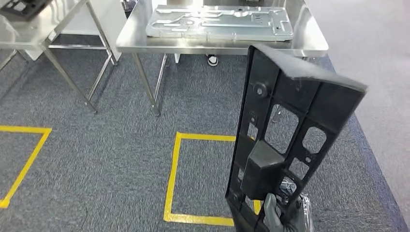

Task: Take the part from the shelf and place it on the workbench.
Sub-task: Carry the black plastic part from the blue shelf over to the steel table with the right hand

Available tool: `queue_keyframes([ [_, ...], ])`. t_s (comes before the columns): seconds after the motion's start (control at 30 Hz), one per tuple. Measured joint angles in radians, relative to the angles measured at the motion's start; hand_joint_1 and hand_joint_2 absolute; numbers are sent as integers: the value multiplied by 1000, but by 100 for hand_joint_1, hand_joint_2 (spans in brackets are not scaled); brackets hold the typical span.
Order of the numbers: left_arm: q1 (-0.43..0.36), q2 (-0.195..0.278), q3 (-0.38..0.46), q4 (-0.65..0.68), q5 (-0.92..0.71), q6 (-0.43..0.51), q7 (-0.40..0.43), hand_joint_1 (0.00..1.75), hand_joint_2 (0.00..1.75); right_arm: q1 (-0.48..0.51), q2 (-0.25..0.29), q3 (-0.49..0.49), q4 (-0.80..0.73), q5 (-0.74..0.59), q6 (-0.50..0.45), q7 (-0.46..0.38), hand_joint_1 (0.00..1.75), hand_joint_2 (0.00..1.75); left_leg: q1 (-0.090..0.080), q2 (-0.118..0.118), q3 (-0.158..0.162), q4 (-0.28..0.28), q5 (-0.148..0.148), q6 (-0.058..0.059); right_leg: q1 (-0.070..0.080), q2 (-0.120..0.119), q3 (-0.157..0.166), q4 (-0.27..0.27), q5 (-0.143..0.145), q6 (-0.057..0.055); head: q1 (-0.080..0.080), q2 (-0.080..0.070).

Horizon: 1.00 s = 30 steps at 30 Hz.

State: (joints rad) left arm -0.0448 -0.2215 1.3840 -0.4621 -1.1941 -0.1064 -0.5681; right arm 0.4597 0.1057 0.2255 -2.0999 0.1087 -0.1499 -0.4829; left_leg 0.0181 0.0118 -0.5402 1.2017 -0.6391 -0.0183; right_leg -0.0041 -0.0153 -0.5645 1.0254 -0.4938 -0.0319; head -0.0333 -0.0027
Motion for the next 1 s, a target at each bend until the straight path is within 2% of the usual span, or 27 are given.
queue_keyframes([
  [0.03, 2, 0, 0, 0, 0, 0, 0, 0, 0, -1, 0, 1, 0, 1, -2, 1, 175, 175, 0, -2, -40, 51, -20, 0, 2, 8, 5, 0, -5, -2, 0, 0],
  [0.07, 5, 0, 1, 0, 0, -1, 1, 0, 0, -2, 0, 2, 0, 1, -4, 2, 175, 175, 0, -2, -68, 75, -22, 1, 4, 18, 11, 0, -10, -3, 0, 0],
  [0.1, 7, 0, 2, -1, 0, -1, 1, 0, 0, -2, -1, 2, 0, -4, -5, 3, 175, 175, 0, -3, -80, 67, -2, 3, 6, 30, 19, 0, -15, -3, 0, 0],
  [0.17, 11, 0, 4, -2, 0, -3, 2, 0, 0, -3, -3, 2, 1, -21, -2, 4, 175, 175, -3, -20, -60, -37, 90, 16, 10, 51, 37, 0, -26, -1, 0, 0],
  [0.2, 10, 0, 5, -2, 0, -4, 2, 0, 0, -4, -3, 2, 1, -27, -1, 3, 175, 175, -6, -39, -48, -88, 116, 24, 9, 61, 43, 0, -31, 2, 0, 0],
  [0.27, 11, 0, 7, -3, -1, -4, 2, 0, 0, -8, -4, 2, 3, -29, -3, 1, 175, 175, -14, -70, -35, -145, 117, 40, 3, 82, 47, 0, -35, 14, 0, 0],
  [0.3, 13, 0, 8, -4, -1, -4, 2, 0, 0, -9, -5, 2, 5, -28, -6, 1, 175, 175, -18, -74, -34, -154, 109, 46, 1, 90, 47, 5, -31, 22, 0, 0],
  [0.33, 15, -1, 9, -6, -1, -4, 2, 0, 0, -9, -6, 3, 6, -26, -8, 0, 175, 175, -18, -70, -24, -166, 116, 53, 1, 96, 48, 10, -28, 29, 0, 0],
  [0.4, 15, -3, 9, -9, -1, -4, 2, 0, 0, -8, -8, 3, 7, -16, -19, 2, 175, 175, -13, -57, 0, -185, 139, 62, 4, 77, 45, 39, -39, 38, 1, 0],
  [0.43, 13, -3, 9, -10, -1, -5, 3, 0, 0, -10, -9, 3, 7, -8, -27, 6, 175, 175, -10, -51, 11, -190, 141, 65, 4, 61, 30, 69, -61, 42, 2, 0],
  [0.47, 11, -3, 9, -10, -1, -6, 4, 0, 0, -12, -9, 3, 7, 1, -38, 13, 175, 175, -9, -45, 16, -194, 140, 66, 2, 43, 3, 114, -90, 47, 2, 0],
  [0.53, 11, -3, 10, -11, -5, -8, 11, 0, 0, -13, -9, 3, 8, 27, -67, 36, 175, 175, -9, -36, 22, -194, 133, 65, -6, 27, -69, 220, -138, 58, 2, 0],
  [0.57, 13, -3, 10, -12, -8, -8, 15, 0, 0, -13, -9, 3, 8, 46, -87, 54, 175, 175, -8, -33, 26, -194, 127, 63, -10, 25, -95, 248, -139, 65, 2, 0],
  [0.6, 14, -3, 10, -12, -13, -8, 21, 0, 0, -12, -9, 3, 8, 76, -113, 79, 175, 175, -7, -31, 33, -194, 121, 60, -14, 23, -105, 243, -119, 69, 2, 0],
  [0.63, 15, -3, 10, -12, -18, -7, 25, 0, 0, -11, -8, 2, 9, 117, -144, 109, 175, 175, -5, -30, 43, -194, 114, 57, -18, 21, -96, 203, -80, 72, 2, 0],
  [0.67, 16, -3, 11, -12, -22, -5, 29, 0, 0, -11, -6, 0, 9, 168, -176, 142, 175, 175, -3, -29, 53, -194, 106, 53, -20, 18, -75, 138, -32, 73, 2, 0],
  [0.7, 16, -3, 11, -12, -26, -3, 32, 0, 0, -12, -4, -2, 9, 221, -205, 173, 175, 175, -2, -28, 63, -194, 99, 48, -20, 16, -55, 81, -3, 73, 2, 0],
  [0.77, 16, -2, 12, -15, -33, 0, 36, 0, 0, -13, 1, -10, 11, 318, -253, 228, 175, 175, -1, -28, 72, -197, 87, 35, -14, 12, -34, 17, 11, 62, 2, 0],
  [0.83, 16, 0, 13, -18, -43, 0, 39, 0, 0, -13, 9, -22, 14, 419, -301, 283, 175, 175, -2, -27, 82, -195, 83, 21, -10, 13, -28, 11, 2, 46, 2, 0],
  [0.9, 16, 4, 12, -19, -56, 0, 43, 0, 0, -19, 23, -47, 21, 550, -365, 346, 175, 175, -1, -24, 85, -168, 77, 12, -12, 15, -8, 2, 3, 30, 2, 0],
  [0.93, 14, 6, 11, -19, -64, 1, 44, 0, 0, -29, 33, -67, 27, 619, -400, 374, 175, 175, 0, -22, 69, -131, 65, 9, -13, 14, 3, -1, -1, 22, 2, 0],
  [1.0, 11, 10, 10, -18, -75, 1, 46, 0, 0, -51, 49, -112, 40, 719, -451, 411, 175, 175, 1, -20, -5, -10, 20, 6, -11, 14, 17, -4, -13, 12, 2, 0],
])
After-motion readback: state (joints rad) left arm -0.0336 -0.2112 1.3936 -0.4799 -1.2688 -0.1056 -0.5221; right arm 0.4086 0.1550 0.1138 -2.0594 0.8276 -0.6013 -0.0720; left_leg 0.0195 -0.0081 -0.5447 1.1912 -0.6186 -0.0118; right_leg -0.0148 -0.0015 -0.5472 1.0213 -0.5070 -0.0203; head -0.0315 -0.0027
